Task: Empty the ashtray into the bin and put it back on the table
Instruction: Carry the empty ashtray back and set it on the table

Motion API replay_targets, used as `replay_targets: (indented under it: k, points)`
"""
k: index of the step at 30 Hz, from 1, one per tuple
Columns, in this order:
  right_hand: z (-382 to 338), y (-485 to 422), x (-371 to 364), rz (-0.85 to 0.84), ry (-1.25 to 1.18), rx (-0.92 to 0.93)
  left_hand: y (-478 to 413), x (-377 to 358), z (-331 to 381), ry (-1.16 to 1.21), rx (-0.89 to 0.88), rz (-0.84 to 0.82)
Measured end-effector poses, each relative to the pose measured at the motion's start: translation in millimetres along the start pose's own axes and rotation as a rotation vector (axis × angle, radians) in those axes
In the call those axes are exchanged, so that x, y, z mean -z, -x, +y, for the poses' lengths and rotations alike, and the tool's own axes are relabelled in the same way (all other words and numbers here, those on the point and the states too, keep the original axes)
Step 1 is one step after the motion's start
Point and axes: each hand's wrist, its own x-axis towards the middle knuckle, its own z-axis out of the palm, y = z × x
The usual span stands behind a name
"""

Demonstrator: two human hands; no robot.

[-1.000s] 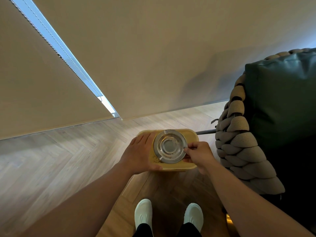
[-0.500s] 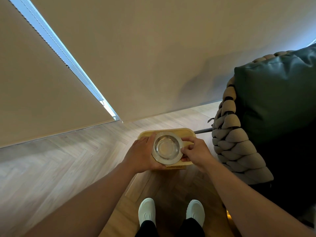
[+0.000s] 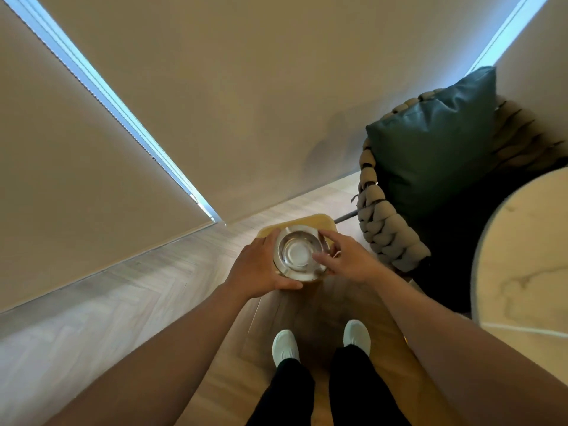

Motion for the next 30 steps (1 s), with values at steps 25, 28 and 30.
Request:
replay_targets:
  k: [25,28,30]
  points:
    - [15.5,223.9,-34.4,0.396,0.057,-0.033,100.3,-29.2,120.1,0.07,-0.311,-0.245]
    - [39.4,262.2,-41.6,0.467,0.025,-0.076,112.8,-57.5,141.6,0.11,-0.379,-0.303]
    - [57.4,290.4,-49.4,0.503,0.003,-0.104,122.6,-78.5,154.2,0.103,-0.412,-0.355]
